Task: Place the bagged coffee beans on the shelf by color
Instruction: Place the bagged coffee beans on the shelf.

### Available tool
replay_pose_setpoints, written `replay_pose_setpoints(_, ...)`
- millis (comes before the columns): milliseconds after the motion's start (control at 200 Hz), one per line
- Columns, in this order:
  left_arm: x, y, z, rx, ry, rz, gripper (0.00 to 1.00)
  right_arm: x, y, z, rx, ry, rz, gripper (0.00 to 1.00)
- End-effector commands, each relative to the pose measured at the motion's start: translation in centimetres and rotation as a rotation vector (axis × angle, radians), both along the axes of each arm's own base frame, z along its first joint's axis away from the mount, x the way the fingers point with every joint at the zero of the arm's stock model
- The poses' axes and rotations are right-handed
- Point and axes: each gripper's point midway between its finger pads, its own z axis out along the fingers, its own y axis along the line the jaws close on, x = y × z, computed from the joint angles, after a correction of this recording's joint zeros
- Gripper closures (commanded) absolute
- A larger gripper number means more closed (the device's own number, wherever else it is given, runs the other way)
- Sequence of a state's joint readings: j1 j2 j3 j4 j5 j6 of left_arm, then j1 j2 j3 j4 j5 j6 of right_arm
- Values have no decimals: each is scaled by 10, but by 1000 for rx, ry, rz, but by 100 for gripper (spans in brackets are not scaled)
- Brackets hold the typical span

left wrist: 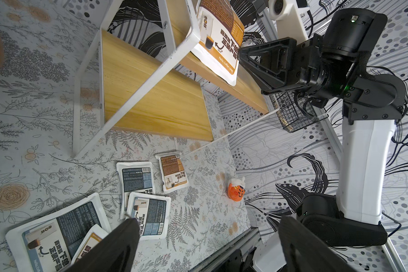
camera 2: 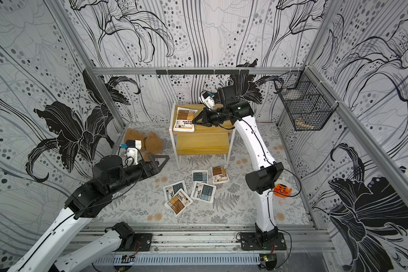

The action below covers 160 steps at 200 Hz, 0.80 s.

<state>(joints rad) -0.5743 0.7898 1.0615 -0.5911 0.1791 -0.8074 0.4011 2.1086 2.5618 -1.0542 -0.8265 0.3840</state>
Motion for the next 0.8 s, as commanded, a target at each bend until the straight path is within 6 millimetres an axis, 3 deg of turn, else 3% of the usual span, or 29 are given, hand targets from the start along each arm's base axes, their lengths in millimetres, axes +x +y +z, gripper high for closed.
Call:
replay_pose_setpoints(0, 0, 0, 1, 6, -22, -14, 3, 3, 2, 5, 32, -1, 10, 80)
replay_pose_setpoints(130, 1, -1, -3, 4, -11, -18, 3, 5, 2, 8, 37, -6, 1, 58)
replay_pose_setpoints(240, 1, -2, -6, -1, -7, -19, 3, 7, 3, 10, 46, -9, -6, 51)
replay_pose_setpoints(796, -2, 1, -19, -12, 15, -10, 3, 26, 14, 27, 144, -10, -36, 48)
